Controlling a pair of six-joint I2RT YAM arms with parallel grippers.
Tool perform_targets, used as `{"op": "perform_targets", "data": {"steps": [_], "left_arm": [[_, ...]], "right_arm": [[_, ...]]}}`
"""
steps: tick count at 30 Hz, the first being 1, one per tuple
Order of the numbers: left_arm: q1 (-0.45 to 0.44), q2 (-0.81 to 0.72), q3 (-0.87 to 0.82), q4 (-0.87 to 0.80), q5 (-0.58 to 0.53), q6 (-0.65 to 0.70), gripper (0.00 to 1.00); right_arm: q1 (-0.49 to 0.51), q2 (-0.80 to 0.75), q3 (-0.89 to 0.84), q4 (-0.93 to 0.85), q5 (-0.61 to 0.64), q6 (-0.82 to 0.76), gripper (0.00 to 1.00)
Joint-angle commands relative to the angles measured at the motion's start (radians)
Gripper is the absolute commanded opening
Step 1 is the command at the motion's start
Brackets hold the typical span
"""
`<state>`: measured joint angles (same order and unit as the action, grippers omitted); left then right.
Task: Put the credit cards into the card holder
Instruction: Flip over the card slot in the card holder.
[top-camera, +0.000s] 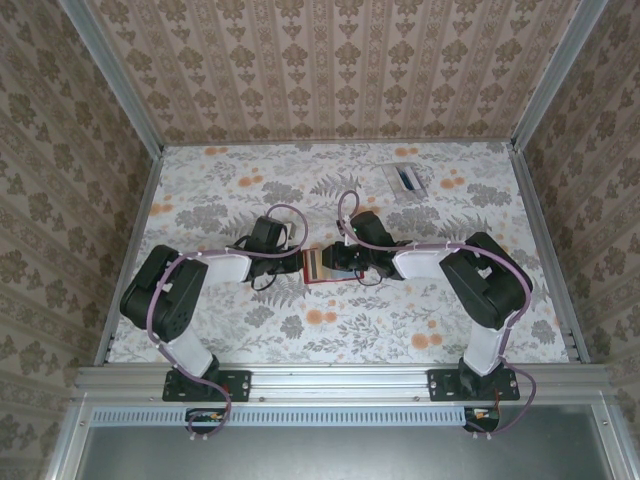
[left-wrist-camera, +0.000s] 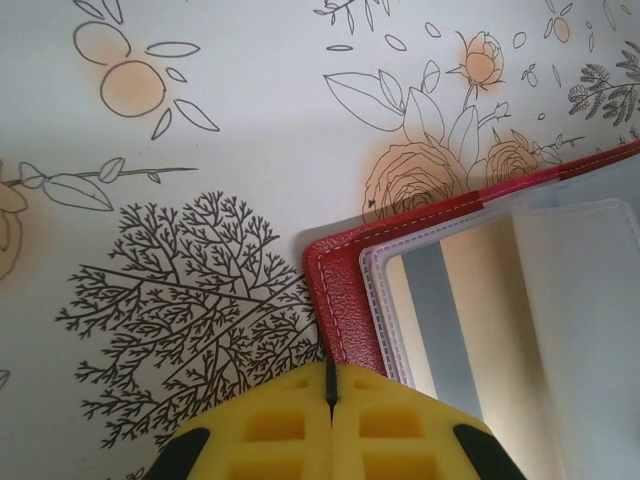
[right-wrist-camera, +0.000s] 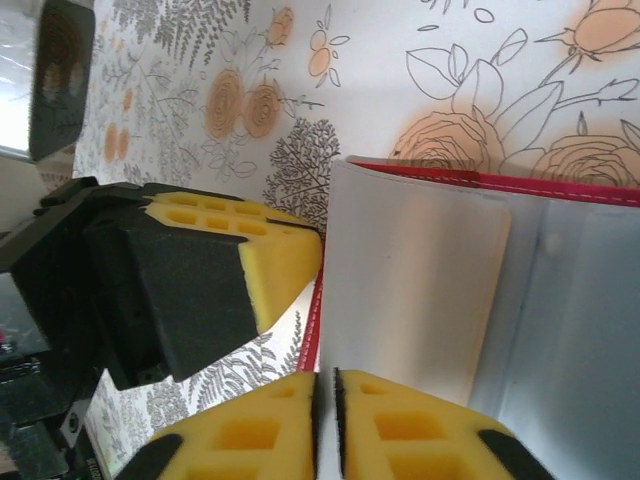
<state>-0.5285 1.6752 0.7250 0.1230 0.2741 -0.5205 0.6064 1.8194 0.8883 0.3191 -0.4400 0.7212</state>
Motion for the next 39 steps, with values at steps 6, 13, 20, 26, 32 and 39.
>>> {"op": "perform_targets", "data": {"steps": [6,13,20,26,32,39], "left_arm": [[0.008,0.025,0.02,-0.002,0.001,0.005,0.0],[0.012,-0.011,0.0,0.008,-0.025,0.01,0.0],[0.019,-0.035,-0.011,0.009,-0.035,0.016,0.0],[0.021,-0.074,-0.022,0.0,-0.054,0.025,0.08],[0.019,-0.136,-0.044,0.018,-0.055,0.071,0.25],[0.019,-0.209,-0.063,-0.027,-0.167,0.117,0.3]], "right_arm": [[-0.008,0.029,-0.014,0.114,-0.091,0.028,0.24],[-0.017,0.047,0.009,0.083,-0.09,0.011,0.15],[-0.034,-0.063,0.082,-0.184,0.063,-0.156,0.24],[-0.122,-0.132,0.201,-0.453,0.285,-0.348,0.36],[-0.264,-0.099,0.373,-0.625,0.468,-0.475,0.4],[-0.38,0.054,0.618,-0.775,0.569,-0.607,0.42]]}}
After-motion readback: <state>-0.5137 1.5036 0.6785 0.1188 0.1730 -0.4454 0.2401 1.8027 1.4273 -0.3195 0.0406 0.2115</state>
